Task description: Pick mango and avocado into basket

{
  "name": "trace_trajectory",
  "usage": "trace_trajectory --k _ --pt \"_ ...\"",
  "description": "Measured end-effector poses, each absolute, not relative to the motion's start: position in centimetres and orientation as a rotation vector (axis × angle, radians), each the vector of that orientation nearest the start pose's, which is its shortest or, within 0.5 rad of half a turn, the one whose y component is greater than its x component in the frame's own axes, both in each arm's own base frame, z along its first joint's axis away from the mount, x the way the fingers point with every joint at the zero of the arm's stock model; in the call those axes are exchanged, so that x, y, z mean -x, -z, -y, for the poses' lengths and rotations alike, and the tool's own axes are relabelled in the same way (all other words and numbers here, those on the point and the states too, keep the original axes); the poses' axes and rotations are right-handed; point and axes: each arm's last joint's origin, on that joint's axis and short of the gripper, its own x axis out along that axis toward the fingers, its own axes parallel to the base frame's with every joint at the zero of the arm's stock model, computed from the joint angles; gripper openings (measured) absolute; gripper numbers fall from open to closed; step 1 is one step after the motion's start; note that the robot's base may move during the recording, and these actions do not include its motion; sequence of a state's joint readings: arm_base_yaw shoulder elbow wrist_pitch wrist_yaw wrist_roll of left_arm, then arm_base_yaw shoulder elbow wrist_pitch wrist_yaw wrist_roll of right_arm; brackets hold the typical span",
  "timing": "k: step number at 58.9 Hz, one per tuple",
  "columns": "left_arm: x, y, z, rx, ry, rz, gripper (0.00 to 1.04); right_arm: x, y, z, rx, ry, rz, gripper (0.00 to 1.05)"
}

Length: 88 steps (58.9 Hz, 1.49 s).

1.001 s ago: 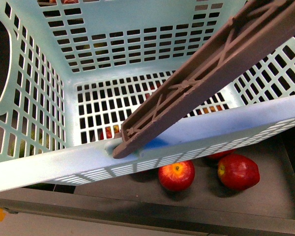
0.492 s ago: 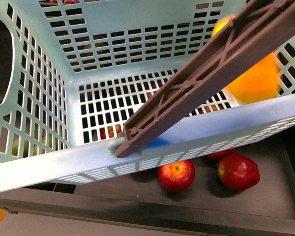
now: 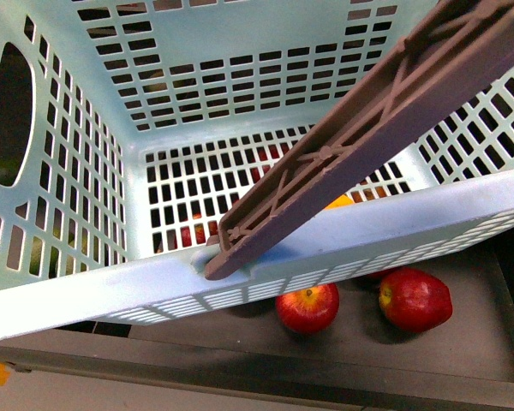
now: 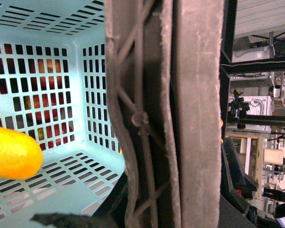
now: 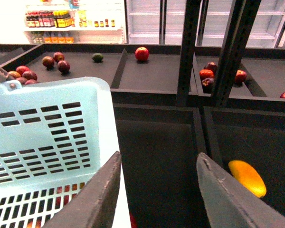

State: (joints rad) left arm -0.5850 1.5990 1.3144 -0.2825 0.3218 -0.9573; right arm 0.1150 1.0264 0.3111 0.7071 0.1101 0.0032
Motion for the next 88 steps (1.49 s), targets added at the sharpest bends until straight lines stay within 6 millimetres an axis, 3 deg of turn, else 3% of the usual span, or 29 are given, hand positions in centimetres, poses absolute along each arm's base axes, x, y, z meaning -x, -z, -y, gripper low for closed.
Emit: trace_trajectory --k 12,34,38,59,66,88 --pt "-29.5 -30.5 20.6 0.783 0.523 -0.943 0.16 -17.4 -19.4 -0.9 0.002 -0.024 -0.008 0.02" --pt "-29.5 -30.5 20.6 0.785 0.527 -0.946 0.16 -14.6 -17.8 0.0 -0.002 -0.002 -0.01 0.02" --pt "-29.5 -30.5 20.6 0.783 0.525 -0.944 0.16 -14.4 -17.8 0.0 -0.001 -0.002 -0.002 0.17" --pt "-29.5 -30.5 20.6 0.784 0.526 -0.945 0.16 -14.4 -17.8 0.0 -0.001 -0.002 -0.002 0.71" --pt "-29.5 -30.5 20.6 0.784 0.526 -0.945 0.16 -14.4 -17.8 0.0 -0.001 -0.003 -0.002 0.97" --pt "-29.2 -30.5 21.0 0.79 0.548 -0.963 0.16 -14.4 -17.9 0.0 -0.001 0.002 -0.001 0.96"
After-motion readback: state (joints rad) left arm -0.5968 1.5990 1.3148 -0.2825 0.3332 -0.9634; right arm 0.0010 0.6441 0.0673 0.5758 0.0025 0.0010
